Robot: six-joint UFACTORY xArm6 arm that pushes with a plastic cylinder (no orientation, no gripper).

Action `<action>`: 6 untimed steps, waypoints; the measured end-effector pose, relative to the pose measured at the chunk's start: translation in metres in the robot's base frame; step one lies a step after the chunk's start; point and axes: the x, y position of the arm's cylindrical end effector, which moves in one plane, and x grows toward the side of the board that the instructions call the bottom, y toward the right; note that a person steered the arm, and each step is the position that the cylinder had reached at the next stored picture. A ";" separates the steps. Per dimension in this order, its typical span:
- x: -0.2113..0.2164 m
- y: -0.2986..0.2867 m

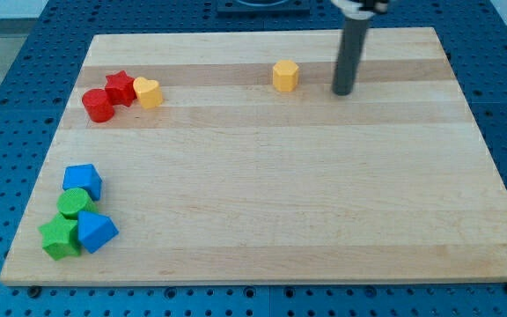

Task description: Push the yellow hexagon to the top right side of the board

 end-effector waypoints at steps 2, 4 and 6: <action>0.007 -0.114; 0.001 -0.139; -0.009 -0.118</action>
